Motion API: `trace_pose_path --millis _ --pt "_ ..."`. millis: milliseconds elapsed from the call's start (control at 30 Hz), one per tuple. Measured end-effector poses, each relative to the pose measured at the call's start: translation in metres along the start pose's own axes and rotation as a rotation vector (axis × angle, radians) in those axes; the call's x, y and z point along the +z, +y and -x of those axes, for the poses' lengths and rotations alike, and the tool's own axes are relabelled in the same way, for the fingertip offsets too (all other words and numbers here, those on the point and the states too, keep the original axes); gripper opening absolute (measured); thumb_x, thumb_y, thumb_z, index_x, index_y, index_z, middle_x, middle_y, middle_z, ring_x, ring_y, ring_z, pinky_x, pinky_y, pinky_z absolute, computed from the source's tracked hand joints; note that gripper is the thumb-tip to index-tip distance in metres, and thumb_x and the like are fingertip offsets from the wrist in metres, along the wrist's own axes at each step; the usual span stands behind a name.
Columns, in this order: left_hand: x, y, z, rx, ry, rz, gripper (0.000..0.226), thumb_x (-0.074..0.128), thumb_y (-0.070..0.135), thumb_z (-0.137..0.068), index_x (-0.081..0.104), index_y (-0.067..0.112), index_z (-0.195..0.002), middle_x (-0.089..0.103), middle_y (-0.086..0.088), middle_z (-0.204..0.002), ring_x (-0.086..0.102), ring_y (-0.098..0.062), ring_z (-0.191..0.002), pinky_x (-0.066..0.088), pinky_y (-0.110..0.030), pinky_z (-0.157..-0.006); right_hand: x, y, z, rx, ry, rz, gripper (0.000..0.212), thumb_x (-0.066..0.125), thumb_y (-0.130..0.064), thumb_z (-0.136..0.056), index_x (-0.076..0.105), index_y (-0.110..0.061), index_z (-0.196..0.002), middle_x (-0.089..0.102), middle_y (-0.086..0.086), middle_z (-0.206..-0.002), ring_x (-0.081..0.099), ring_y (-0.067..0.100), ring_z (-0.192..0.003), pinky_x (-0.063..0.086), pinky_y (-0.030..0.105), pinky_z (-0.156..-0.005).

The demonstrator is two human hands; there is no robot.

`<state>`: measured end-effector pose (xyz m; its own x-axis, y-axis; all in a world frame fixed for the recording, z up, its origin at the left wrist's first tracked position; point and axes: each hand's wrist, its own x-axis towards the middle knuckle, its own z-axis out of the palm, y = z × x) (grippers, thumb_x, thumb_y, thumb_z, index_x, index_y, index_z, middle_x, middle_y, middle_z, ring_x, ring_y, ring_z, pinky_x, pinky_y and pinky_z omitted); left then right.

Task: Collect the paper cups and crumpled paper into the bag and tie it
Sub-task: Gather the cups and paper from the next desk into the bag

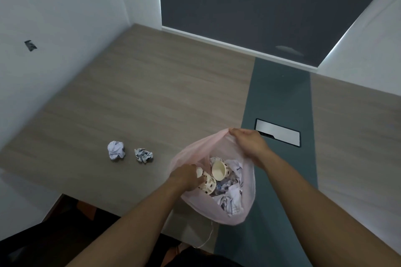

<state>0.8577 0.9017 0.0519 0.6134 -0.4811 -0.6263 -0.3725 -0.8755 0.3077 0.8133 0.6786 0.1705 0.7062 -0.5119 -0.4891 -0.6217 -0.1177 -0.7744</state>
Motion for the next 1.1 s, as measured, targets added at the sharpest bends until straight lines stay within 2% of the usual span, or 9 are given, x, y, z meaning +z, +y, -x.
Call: trace_pose_path --millis 200,300,367,500,567,667,867,1000,1100 --pt "-0.066 -0.003 0.014 0.105 -0.069 0.124 0.056 0.050 0.055 -0.109 0.063 0.016 -0.148 0.061 -0.006 -0.155 0.062 -0.029 -0.134 0.047 -0.036 -0.107 0.007 -0.003 -0.010 0.001 0.013 0.023 0.031 0.066 -0.047 -0.105 0.085 -0.024 -0.112 0.081 -0.003 -0.104 0.076 0.020 -0.099 0.058 0.033 -0.089" --pt "-0.104 -0.025 0.015 0.109 -0.043 0.518 0.038 0.053 0.042 -0.111 0.077 0.014 -0.117 0.083 -0.004 -0.110 0.081 -0.027 -0.093 0.061 -0.032 -0.070 0.014 -0.008 -0.015 -0.001 0.010 0.031 0.031 0.065 -0.046 -0.106 0.084 -0.022 -0.114 0.082 0.002 -0.108 0.075 0.023 -0.104 0.057 0.034 -0.090" --pt "-0.114 -0.050 0.006 0.063 0.119 0.631 0.028 0.056 0.034 -0.108 0.078 0.017 -0.103 0.083 0.000 -0.091 0.080 -0.025 -0.080 0.058 -0.031 -0.062 0.019 -0.011 -0.018 0.000 0.007 0.034 0.031 0.064 -0.046 -0.107 0.083 -0.022 -0.110 0.081 0.004 -0.109 0.075 0.025 -0.103 0.057 0.034 -0.090" --pt "-0.112 -0.105 -0.025 -0.093 0.407 0.398 0.026 0.066 0.027 -0.101 0.072 0.019 -0.125 0.074 -0.009 -0.121 0.070 -0.032 -0.112 0.052 -0.038 -0.097 0.032 -0.015 -0.026 -0.009 0.019 0.012 0.032 0.064 -0.044 -0.107 0.083 -0.020 -0.116 0.077 0.002 -0.113 0.072 0.022 -0.106 0.053 0.031 -0.089" --pt "-0.091 -0.132 -0.042 -0.206 0.261 0.264 0.054 0.066 0.029 -0.102 0.054 0.019 -0.153 0.057 -0.021 -0.147 0.057 -0.039 -0.135 0.042 -0.038 -0.112 0.039 -0.016 -0.031 0.005 0.015 0.002 0.033 0.063 -0.047 -0.107 0.083 -0.023 -0.118 0.078 0.000 -0.116 0.072 0.022 -0.108 0.053 0.032 -0.092" --pt "-0.047 -0.169 -0.057 -0.289 0.138 0.230 0.076 0.070 0.026 -0.096 0.037 0.018 -0.164 0.046 -0.027 -0.158 0.039 -0.041 -0.150 0.035 -0.037 -0.119 0.048 -0.013 -0.038 0.022 0.003 -0.011 0.038 0.062 -0.051 -0.106 0.082 -0.024 -0.124 0.078 0.000 -0.120 0.072 0.021 -0.109 0.054 0.033 -0.094" --pt "0.006 -0.194 -0.056 -0.219 0.437 0.379 0.032 0.077 0.009 -0.082 0.075 0.010 -0.114 0.058 -0.019 -0.098 0.064 -0.041 -0.102 0.050 -0.035 -0.086 0.060 -0.013 -0.049 0.045 -0.006 0.000 0.042 0.062 -0.054 -0.105 0.081 -0.026 -0.129 0.079 -0.001 -0.123 0.072 0.022 -0.111 0.056 0.035 -0.099" --pt "-0.042 -0.156 -0.040 -0.127 0.321 1.032 0.027 0.083 0.017 -0.093 0.076 0.019 -0.119 0.079 -0.015 -0.110 0.075 -0.026 -0.089 0.056 -0.025 -0.073 0.067 -0.015 -0.052 0.047 -0.003 0.026 0.045 0.061 -0.058 -0.105 0.080 -0.026 -0.130 0.078 -0.002 -0.122 0.072 0.023 -0.112 0.056 0.041 -0.106" --pt "-0.094 -0.121 -0.019 0.110 0.065 1.621 0.031 0.069 0.023 -0.104 0.072 0.020 -0.134 0.076 -0.014 -0.132 0.075 -0.022 -0.104 0.060 -0.030 -0.081 0.073 -0.019 -0.055 0.084 -0.003 -0.018 0.043 0.061 -0.057 -0.105 0.081 -0.025 -0.126 0.079 -0.002 -0.113 0.073 0.023 -0.109 0.057 0.039 -0.103"
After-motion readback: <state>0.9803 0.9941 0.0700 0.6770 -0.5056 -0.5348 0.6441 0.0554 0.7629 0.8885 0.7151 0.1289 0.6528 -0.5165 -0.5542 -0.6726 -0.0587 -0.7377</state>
